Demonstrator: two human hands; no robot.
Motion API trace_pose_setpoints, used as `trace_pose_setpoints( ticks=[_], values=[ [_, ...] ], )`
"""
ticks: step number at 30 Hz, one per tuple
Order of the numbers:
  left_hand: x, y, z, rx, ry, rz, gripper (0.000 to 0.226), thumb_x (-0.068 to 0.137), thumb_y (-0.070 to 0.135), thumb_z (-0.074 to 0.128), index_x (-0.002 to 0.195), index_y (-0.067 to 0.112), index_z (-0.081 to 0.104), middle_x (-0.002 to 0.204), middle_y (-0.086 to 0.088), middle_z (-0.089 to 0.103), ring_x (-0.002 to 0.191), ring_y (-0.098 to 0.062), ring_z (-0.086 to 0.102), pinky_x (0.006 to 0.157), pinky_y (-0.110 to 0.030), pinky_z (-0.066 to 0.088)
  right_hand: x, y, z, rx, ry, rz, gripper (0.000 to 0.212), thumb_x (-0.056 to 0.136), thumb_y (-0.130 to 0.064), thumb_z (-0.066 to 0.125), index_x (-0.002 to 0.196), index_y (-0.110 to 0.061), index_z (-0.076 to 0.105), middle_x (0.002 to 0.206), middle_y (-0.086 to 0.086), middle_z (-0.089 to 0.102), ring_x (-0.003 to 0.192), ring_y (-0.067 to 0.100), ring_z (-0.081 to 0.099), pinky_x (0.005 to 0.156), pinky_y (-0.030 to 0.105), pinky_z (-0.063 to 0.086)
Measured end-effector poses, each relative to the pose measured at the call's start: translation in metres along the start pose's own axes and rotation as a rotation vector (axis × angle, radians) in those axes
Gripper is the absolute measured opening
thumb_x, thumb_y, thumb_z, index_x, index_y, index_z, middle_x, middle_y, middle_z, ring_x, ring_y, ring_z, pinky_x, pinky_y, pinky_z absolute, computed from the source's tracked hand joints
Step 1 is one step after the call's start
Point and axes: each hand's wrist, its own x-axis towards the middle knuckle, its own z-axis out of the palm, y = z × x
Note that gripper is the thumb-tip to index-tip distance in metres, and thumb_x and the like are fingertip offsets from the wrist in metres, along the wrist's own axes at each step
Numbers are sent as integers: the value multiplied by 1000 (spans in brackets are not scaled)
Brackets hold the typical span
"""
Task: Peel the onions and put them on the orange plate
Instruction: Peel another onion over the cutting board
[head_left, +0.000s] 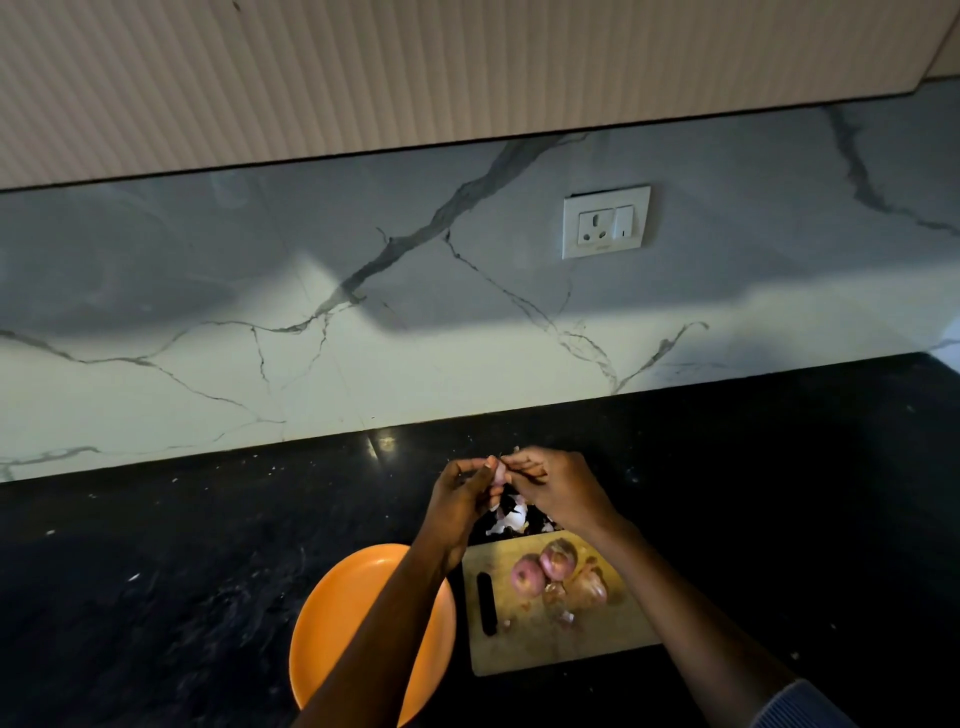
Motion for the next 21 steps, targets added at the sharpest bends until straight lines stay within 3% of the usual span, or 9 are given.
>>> trace_pose_setpoints(
  ticks=[3, 6, 9, 12, 17, 21],
  values=[
    [1, -1, -1, 3, 12, 17, 33, 100, 14, 59, 74, 20, 78, 85, -17, 62, 78, -22, 55, 74, -34, 46, -1, 2, 0, -33, 12, -26, 25, 88, -9, 75, 113, -9, 74, 100, -3, 77, 90, 1, 73, 84, 22, 59],
    [3, -5, -2, 41, 59, 40, 11, 97, 16, 65, 93, 9, 74, 94, -22, 70, 89, -30, 63, 87, -45, 52, -3, -1, 4, -43, 66, -29, 18, 85, -4, 77, 102, -9, 75, 87, -9, 76, 82, 2, 73, 78, 23, 60],
    [5, -9, -2, 90, 67, 63, 22, 96, 17, 68, 108, -1, 66, 104, -29, 69, 96, -33, 65, 95, -51, 53, -3, -2, 7, -31, 134, -38, 12, 83, -3, 78, 89, -13, 74, 71, -23, 69, 72, -2, 71, 70, 16, 56],
    [3, -7, -3, 106, 25, 76, 23, 96, 21, 67, 113, 5, 66, 109, -28, 68, 100, -31, 66, 96, -49, 53, -2, -3, 4, 18, 166, 13, 12, 82, -5, 79, 87, -11, 72, 67, -23, 68, 70, -6, 68, 67, 10, 52],
    [2, -2, -8, 136, -33, 86, 17, 95, 25, 67, 110, 18, 71, 114, -12, 73, 114, -29, 65, 104, -46, 49, -1, -2, -3, 119, 105, 34, 11, 88, -14, 75, 92, -22, 71, 83, -11, 76, 82, 1, 72, 75, 23, 59],
    [1, -1, -7, 156, -44, 112, 25, 94, 20, 67, 116, 8, 66, 113, -14, 72, 115, -31, 66, 103, -45, 50, -2, -1, -4, 111, 101, -6, 10, 91, -16, 73, 101, -20, 75, 92, -10, 76, 88, 0, 72, 75, 16, 56]
  ],
)
